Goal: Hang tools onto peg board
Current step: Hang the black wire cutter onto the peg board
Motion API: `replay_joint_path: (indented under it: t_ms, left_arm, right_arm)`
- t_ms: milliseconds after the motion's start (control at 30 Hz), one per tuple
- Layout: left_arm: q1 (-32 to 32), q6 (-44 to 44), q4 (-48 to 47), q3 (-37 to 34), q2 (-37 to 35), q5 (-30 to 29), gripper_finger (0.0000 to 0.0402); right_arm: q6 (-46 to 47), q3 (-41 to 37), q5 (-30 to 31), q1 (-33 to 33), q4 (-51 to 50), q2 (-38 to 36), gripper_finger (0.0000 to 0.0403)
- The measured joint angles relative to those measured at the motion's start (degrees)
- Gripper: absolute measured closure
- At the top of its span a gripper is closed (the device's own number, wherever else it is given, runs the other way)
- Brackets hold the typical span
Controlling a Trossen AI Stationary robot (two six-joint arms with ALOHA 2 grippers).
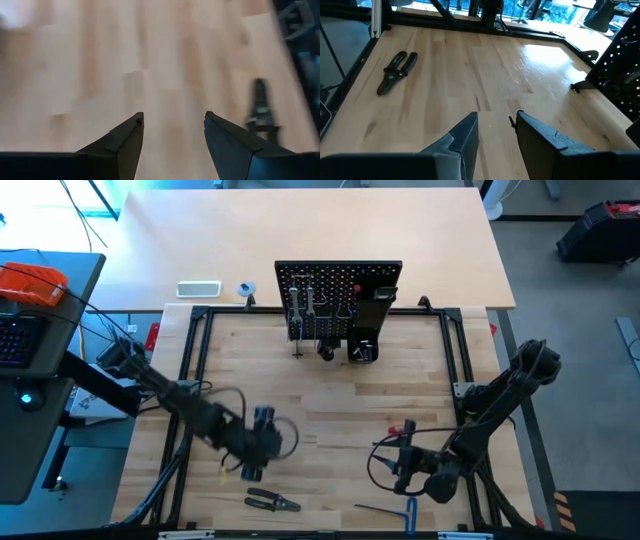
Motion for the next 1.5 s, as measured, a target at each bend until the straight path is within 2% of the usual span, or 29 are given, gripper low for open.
replay_joint_path:
  t_ms: [133, 233, 367, 500, 633, 833, 967, 1067, 1233, 1500]
  left_arm:
    - [-7.4, -7.25, 13.04, -8.81, 0.0, -0.12, 0.0204]
    - [-12.57, -14.1, 20.0, -13.57, 0.08, -2.81, 0.0204]
    - [-17.93, -22.47, 21.31, -16.08, 2.27, -7.34, 0.0204]
    - [-21.15, -27.56, 21.72, -16.54, 6.91, -7.65, 0.0204]
    - [-23.02, -28.67, 25.73, -16.52, 12.32, -7.66, 0.0204]
    - [-23.84, -28.67, 28.58, -14.2, 18.93, -7.81, 0.0204]
    - [-23.61, -29.81, 29.19, -12.92, 21.88, -9.89, 0.0204]
    - [-23.18, -29.9, 29.19, -12.82, 22.7, -11.7, 0.0204]
    - [-21.42, -29.21, 28.06, -13.04, 22.91, -18.82, 0.0204]
    - [-15.85, -25.0, 26.26, -13.45, 22.91, -20.02, 0.0204]
  right_arm:
    - [-1.03, 0.0, 1.07, -0.37, -0.01, 1.16, 0.0276]
    - [-2.41, 0.0, 1.36, -1.39, 0.0, 2.35, 0.0276]
    - [-3.54, 0.0, 1.28, -3.52, 0.11, 3.76, 0.0276]
    - [-4.1, 0.01, -0.49, -5.72, 1.59, 4.71, 0.0276]
    - [-4.17, 0.01, -3.29, -6.84, 2.12, 5.47, 0.0276]
    - [-4.12, 0.02, -4.28, -6.88, 2.19, 6.02, 0.0276]
    - [-4.24, 0.02, -4.03, -6.93, 2.18, 6.02, 0.0276]
    - [-4.11, 0.0, -3.7, -7.17, 2.16, 6.02, 0.0276]
    - [-4.11, 0.02, -3.67, -7.17, 2.18, 6.02, 0.0276]
    - [-3.65, 0.02, -3.67, -7.17, 2.18, 6.02, 0.0276]
